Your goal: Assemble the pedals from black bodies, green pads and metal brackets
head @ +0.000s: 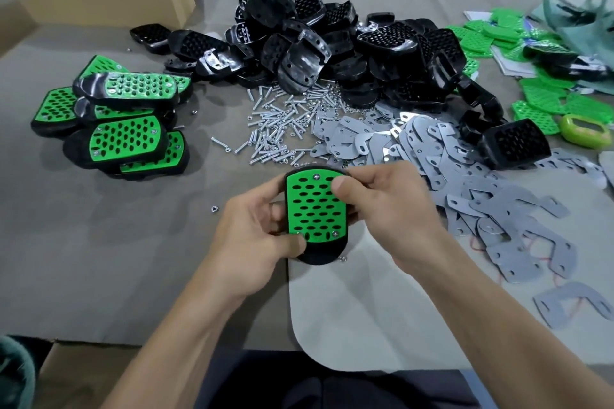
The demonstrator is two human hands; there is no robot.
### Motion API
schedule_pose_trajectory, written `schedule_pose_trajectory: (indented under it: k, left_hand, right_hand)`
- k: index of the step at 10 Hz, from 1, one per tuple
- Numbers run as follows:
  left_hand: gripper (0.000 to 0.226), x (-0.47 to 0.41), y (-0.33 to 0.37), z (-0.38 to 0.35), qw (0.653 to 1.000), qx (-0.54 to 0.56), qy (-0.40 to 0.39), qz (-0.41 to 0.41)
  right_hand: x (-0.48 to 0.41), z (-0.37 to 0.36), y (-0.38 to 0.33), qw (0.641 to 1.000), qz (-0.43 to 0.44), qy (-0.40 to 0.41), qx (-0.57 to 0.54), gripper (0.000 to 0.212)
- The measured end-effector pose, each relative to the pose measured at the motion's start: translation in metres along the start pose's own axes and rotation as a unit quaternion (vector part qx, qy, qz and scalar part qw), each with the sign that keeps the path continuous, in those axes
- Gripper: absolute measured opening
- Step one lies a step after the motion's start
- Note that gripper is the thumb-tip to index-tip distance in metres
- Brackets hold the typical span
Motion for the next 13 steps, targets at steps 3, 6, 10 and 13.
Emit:
schedule_pose_trajectory:
  k: [3,6,10,13]
  left_hand:
    - [0.026,-0.011,0.021,-0.002,0.991,0.039,0.077,-0.098]
    - [0.017,-0.008,0.009,-0.004,0.980,0.010,0.193,-0.048]
    - [0.018,0.012,0.052,0.112,0.896,-0.008,0.444,-0.018]
    - [0.028,0.027,0.106,0.152,0.805,-0.027,0.571,-0.162]
  right_hand:
    - [0.007,0.001,-0.003,0.985,0.144,0.002,-0.099,0.034]
    - [0.003,-0.011,0.010,0.989,0.023,-0.068,-0.131,0.024]
    - [-0.103,-0.124,-0.117,0.960,0.234,0.062,0.139,0.045]
    - [-0.141,-0.183,-0.119,0.965,0.152,-0.050,0.209,0.045]
Point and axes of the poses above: each hand's wrist, its own x-axis away from the middle knuckle, its own z-axis out of the back of the hand, y = z × x, the point moved 2 cm from there along -x, towards the middle knuckle, and after that the axes turned 2 degrees about -z, right-handed, at the moved point
